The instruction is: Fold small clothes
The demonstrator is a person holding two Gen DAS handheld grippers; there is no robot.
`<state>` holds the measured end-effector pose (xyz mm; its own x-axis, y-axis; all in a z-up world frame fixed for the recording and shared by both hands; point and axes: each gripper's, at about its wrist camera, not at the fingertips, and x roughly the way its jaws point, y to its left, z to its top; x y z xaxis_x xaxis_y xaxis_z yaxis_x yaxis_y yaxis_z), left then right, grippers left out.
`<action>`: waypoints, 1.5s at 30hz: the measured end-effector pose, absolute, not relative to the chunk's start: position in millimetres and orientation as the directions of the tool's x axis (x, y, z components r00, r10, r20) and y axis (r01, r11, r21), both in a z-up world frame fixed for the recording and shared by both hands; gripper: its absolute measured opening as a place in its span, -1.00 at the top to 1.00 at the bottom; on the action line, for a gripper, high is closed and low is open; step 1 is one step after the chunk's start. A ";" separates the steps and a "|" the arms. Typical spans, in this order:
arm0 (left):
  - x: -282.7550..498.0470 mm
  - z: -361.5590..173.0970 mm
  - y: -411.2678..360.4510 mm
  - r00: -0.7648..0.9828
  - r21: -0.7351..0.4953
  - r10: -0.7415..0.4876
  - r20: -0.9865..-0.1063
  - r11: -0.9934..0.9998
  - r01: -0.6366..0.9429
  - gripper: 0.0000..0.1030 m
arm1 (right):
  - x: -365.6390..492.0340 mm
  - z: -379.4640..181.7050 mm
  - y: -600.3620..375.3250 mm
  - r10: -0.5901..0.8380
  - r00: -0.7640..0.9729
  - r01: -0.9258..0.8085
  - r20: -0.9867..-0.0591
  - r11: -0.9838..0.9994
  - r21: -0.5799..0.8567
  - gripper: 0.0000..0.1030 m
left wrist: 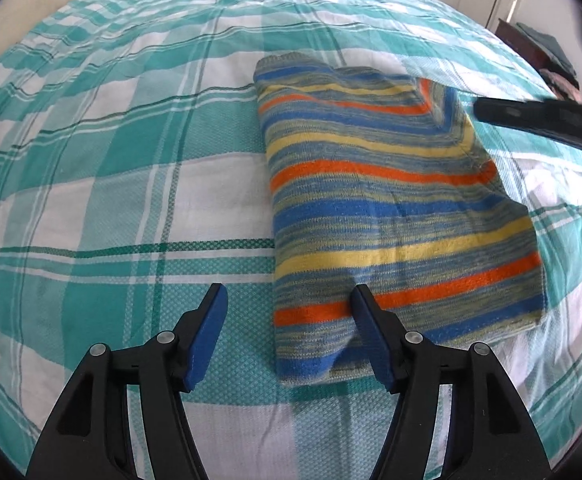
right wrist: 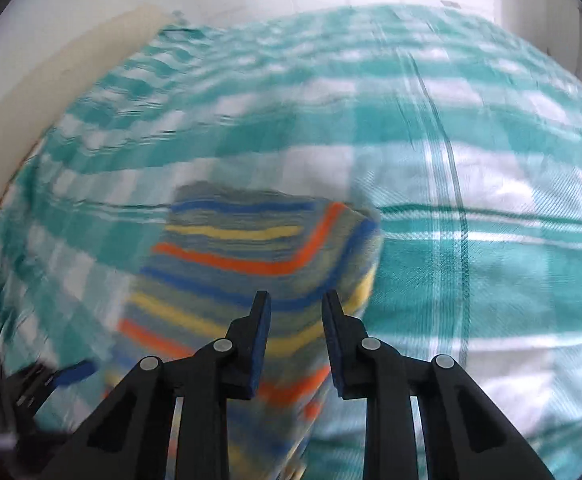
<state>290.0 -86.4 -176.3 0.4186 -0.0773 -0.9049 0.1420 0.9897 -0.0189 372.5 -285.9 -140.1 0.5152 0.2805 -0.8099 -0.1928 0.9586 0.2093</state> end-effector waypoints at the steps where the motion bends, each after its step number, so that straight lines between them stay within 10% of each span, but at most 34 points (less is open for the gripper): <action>1: 288.8 -175.2 -86.1 0.417 -0.019 -0.076 -0.906 0.990 0.140 -0.29 | 358.6 -131.2 -282.0 0.295 0.521 -0.226 -0.801 0.953 0.204 0.47; 12: 245.9 -161.4 -28.4 0.450 -0.170 -0.206 -0.869 0.978 0.120 -0.61 | 237.5 -169.5 -298.1 0.367 0.388 -0.265 -0.845 0.923 0.279 -0.01; 15: 258.5 -156.1 -21.5 0.479 -0.263 -0.285 -0.830 0.958 0.114 -0.69 | 246.8 -142.3 -326.0 0.426 0.466 -0.234 -0.775 0.904 0.357 -0.43; 22: 291.3 -195.6 -57.2 0.365 -0.334 -0.391 -0.845 0.919 0.210 -0.58 | 364.3 -166.3 -355.8 0.574 0.439 -0.128 -0.691 0.801 0.585 -0.43; 28: 294.9 -204.1 -78.3 0.337 -0.422 -0.500 -0.798 0.862 0.281 -0.57 | 430.0 -226.8 -336.1 0.703 0.355 -0.097 -0.616 0.683 0.724 -0.36; 30: 300.0 -208.1 -82.1 0.334 -0.425 -0.500 -0.799 0.863 0.275 -0.31 | 440.7 -232.0 -323.6 0.717 0.355 -0.109 -0.600 0.669 0.735 -0.14; 32: 304.8 -210.4 -78.9 0.339 -0.425 -0.488 -0.804 0.871 0.245 0.50 | 449.0 -236.3 -316.5 0.708 0.343 -0.101 -0.618 0.682 0.725 0.55; 45: 278.6 -105.9 -86.6 0.468 -0.387 -0.511 -0.721 0.857 0.340 0.55 | 420.6 -102.6 -299.9 0.675 0.463 -0.322 -0.574 0.732 0.601 0.56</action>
<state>278.6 -86.6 -105.9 0.4676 -0.5114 -0.7210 0.3399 0.8570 -0.3874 420.6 -299.9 -102.6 0.4629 0.6752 -0.5742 -0.3217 0.7316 0.6010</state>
